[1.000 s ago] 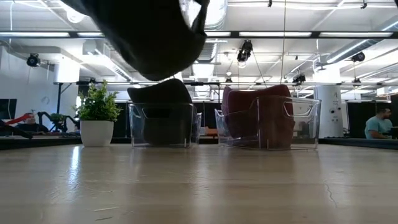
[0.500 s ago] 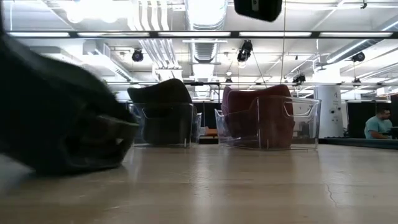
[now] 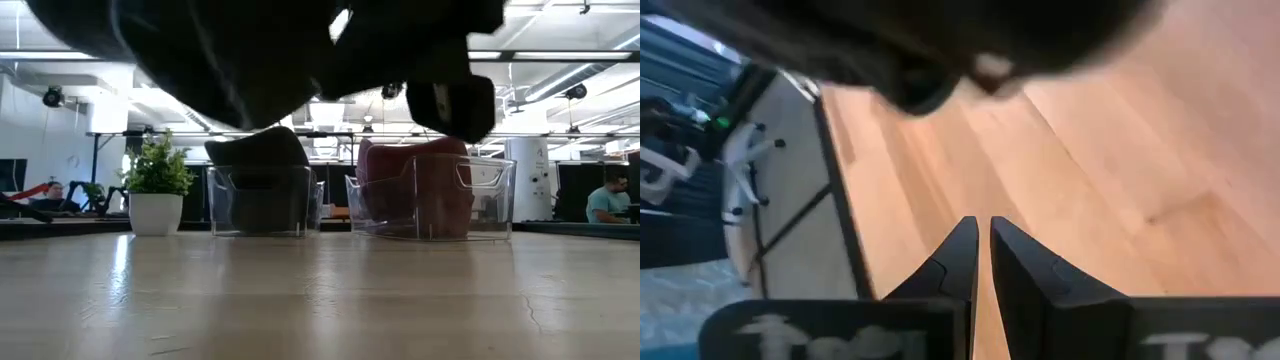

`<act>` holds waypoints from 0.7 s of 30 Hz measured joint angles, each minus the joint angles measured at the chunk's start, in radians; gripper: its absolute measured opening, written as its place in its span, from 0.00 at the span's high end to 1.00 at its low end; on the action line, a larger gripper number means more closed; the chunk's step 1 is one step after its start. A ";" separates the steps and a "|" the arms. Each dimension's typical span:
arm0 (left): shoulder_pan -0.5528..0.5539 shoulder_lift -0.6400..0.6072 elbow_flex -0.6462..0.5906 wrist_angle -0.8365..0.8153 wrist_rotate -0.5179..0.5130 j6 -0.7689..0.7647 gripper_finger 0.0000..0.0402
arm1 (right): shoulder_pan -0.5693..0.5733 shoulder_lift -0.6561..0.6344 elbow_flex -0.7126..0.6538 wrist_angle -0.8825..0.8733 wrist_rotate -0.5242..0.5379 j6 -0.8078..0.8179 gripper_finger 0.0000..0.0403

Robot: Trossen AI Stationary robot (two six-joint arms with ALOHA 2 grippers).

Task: Pick & Place hat
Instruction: Put the black cap into the left transparent bin

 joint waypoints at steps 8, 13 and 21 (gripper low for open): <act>0.013 0.005 -0.287 0.436 0.175 0.151 0.99 | -0.017 0.000 -0.021 -0.003 0.050 -0.037 0.93; 0.016 0.008 -0.357 0.489 0.209 0.193 0.99 | -0.023 0.000 -0.035 -0.008 0.021 -0.023 0.93; 0.018 0.008 -0.346 0.442 0.234 0.217 0.99 | 0.045 0.008 -0.028 -0.076 -0.125 -0.012 0.93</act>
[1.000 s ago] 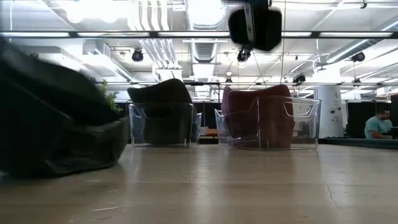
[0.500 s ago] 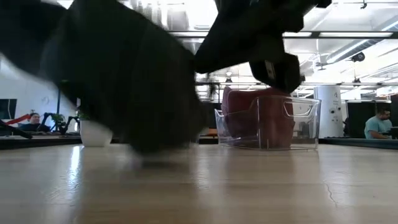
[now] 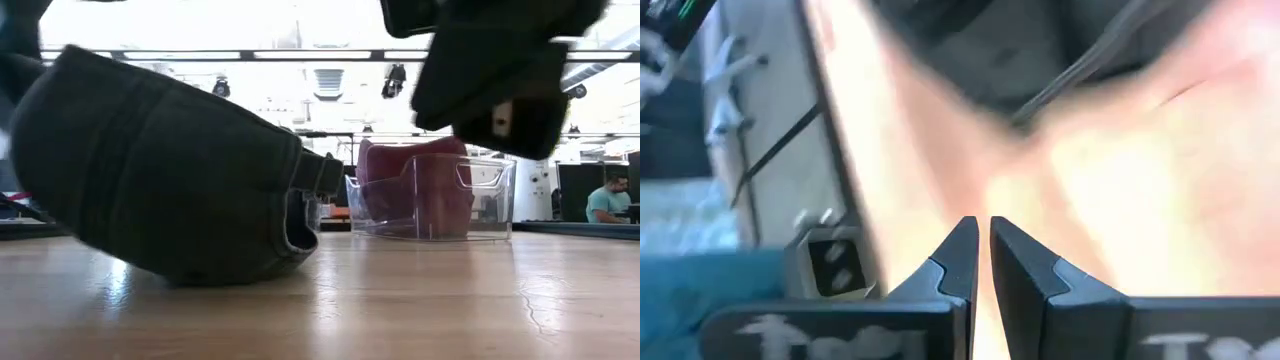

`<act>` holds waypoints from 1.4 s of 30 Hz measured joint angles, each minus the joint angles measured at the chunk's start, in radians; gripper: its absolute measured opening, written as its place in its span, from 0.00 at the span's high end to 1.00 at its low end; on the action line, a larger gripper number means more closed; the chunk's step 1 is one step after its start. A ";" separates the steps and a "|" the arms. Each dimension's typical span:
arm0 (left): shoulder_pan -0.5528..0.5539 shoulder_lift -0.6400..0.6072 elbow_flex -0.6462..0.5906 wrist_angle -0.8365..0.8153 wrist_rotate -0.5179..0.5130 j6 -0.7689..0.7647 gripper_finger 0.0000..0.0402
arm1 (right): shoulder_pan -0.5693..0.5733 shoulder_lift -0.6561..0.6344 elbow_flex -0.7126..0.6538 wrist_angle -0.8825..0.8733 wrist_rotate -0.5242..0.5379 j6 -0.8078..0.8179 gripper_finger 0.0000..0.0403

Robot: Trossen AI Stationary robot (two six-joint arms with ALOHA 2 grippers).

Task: Pick & Place hat
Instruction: Put the black cap into the left transparent bin

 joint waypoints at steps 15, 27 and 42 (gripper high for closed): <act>0.017 -0.003 0.127 -0.017 -0.031 0.193 0.99 | -0.151 0.152 0.173 0.053 0.081 -0.239 0.93; 0.037 -0.003 0.107 0.049 -0.042 0.214 0.99 | -0.188 0.195 0.246 0.056 0.006 -0.304 0.93; 0.056 0.005 0.075 0.099 0.072 0.250 0.98 | -0.195 0.402 0.422 -0.045 -0.085 -0.344 0.93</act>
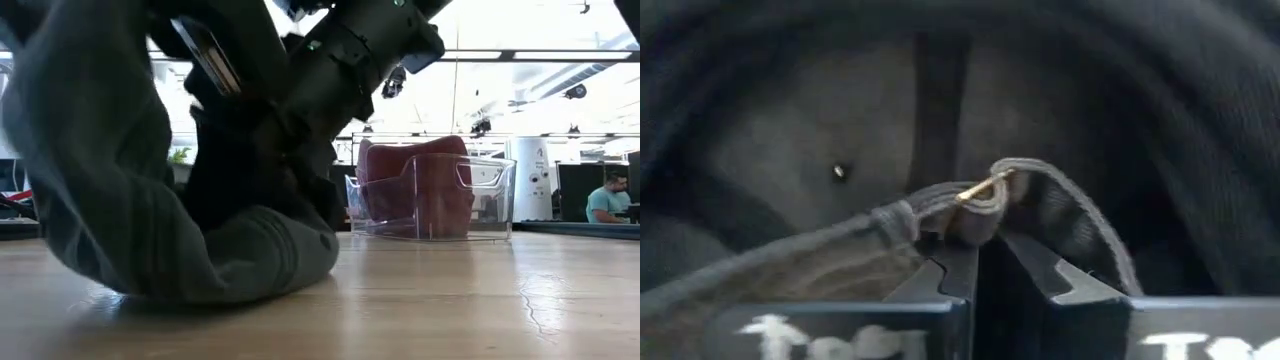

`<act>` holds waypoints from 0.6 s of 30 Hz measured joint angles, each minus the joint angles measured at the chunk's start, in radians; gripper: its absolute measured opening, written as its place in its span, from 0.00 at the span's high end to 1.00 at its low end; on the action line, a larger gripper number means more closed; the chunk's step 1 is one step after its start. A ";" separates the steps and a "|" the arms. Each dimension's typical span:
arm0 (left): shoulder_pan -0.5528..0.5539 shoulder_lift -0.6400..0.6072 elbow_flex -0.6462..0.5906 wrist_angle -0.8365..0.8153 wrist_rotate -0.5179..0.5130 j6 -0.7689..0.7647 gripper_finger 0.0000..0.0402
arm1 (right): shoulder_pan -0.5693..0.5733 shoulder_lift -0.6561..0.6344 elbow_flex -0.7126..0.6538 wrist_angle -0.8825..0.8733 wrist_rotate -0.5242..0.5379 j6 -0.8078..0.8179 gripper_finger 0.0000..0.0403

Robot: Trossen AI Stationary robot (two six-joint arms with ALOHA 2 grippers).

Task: Pick & Place hat
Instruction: Put the black cap into the left transparent bin

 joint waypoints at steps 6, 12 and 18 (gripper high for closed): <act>0.001 0.003 -0.040 0.002 0.017 -0.004 0.98 | 0.000 -0.055 0.004 -0.014 -0.006 -0.021 0.93; 0.000 0.003 -0.049 0.018 0.019 0.007 0.98 | -0.002 -0.124 0.005 -0.022 -0.006 -0.054 0.91; 0.001 0.003 -0.061 0.016 0.023 -0.007 0.98 | 0.003 -0.170 0.008 -0.066 -0.030 -0.074 0.83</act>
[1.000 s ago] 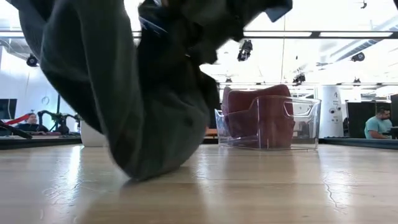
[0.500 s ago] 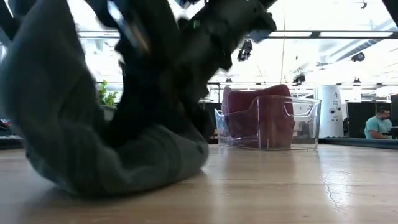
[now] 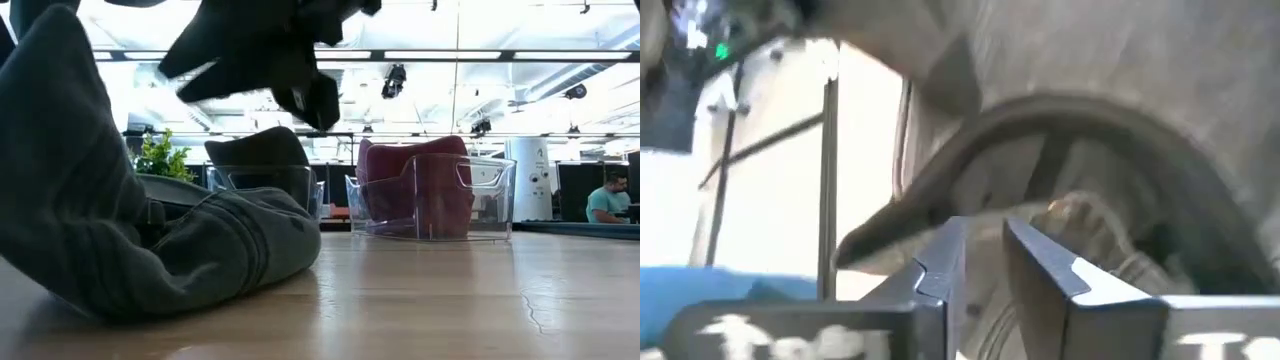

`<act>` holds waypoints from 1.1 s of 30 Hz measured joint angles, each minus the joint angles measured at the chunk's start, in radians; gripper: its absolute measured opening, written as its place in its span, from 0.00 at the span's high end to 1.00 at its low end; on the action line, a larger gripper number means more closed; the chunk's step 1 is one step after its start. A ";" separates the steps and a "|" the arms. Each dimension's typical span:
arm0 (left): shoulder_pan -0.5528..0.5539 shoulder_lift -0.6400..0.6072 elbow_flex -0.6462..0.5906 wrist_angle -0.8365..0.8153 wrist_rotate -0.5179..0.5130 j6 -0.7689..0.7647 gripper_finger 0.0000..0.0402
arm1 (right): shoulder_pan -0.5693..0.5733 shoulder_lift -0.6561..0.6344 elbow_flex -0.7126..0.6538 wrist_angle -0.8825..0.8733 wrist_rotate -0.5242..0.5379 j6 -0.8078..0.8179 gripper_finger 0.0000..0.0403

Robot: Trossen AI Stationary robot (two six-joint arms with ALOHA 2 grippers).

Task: Pick & Place hat
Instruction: Put the black cap into the left transparent bin

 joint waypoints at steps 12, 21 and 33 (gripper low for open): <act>0.000 0.000 0.000 0.065 -0.019 -0.008 0.98 | 0.038 0.101 -0.004 0.134 -0.076 0.003 0.79; 0.001 0.000 0.000 0.114 -0.046 -0.052 0.98 | 0.015 0.183 0.030 0.187 -0.062 0.017 0.80; 0.001 -0.001 0.001 0.115 -0.045 -0.121 0.98 | 0.006 0.069 0.029 0.014 -0.070 -0.087 0.76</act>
